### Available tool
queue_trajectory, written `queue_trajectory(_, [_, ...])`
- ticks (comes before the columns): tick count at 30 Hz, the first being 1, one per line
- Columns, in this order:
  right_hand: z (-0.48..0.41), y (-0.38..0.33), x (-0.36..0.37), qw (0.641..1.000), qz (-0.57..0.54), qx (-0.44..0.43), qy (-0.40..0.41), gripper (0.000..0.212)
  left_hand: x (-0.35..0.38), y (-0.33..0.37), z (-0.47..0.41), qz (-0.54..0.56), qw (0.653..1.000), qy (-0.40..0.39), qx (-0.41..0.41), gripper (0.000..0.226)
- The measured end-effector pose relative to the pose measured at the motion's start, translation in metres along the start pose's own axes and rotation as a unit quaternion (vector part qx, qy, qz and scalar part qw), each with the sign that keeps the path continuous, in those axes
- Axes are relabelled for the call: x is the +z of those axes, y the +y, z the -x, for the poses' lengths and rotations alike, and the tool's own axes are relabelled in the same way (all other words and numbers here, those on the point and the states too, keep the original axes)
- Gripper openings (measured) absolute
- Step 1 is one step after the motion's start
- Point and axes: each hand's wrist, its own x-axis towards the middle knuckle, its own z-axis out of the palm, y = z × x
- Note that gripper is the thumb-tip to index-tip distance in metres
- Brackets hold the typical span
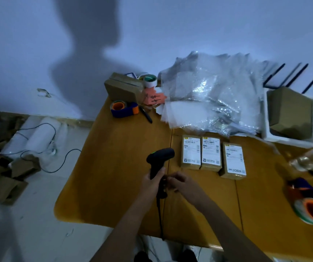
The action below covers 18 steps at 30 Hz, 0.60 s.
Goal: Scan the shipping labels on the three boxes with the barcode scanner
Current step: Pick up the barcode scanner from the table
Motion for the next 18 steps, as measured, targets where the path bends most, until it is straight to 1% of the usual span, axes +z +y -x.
queue_trajectory(2, [-0.004, 0.009, -0.015, 0.998, 0.037, 0.007, 0.049, 0.018, -0.003, -0.002, 0.002, 0.016, 1.0, -0.002, -0.008, 0.036])
queue_trajectory(4, [-0.013, 0.017, -0.031, 0.992, 0.079, 0.018, 0.099, 0.019, -0.008, -0.003, 0.003, 0.021, 1.0, 0.003, -0.023, 0.037])
queue_trajectory(7, [-0.033, 0.024, -0.053, 0.979, 0.151, 0.006, 0.133, 0.014, -0.021, -0.005, 0.003, 0.009, 1.0, 0.011, -0.026, 0.034])
queue_trajectory(11, [-0.065, 0.022, -0.079, 0.956, 0.241, -0.032, 0.164, 0.022, -0.033, -0.004, 0.005, 0.005, 0.999, 0.024, -0.022, 0.031])
queue_trajectory(14, [-0.093, 0.015, -0.096, 0.936, 0.303, -0.045, 0.173, 0.04, -0.037, -0.001, 0.004, -0.001, 0.999, 0.029, -0.019, 0.032])
queue_trajectory(18, [-0.122, 0.006, -0.111, 0.905, 0.402, -0.016, 0.135, 0.071, -0.041, 0.001, 0.003, -0.009, 0.999, 0.04, -0.019, 0.032])
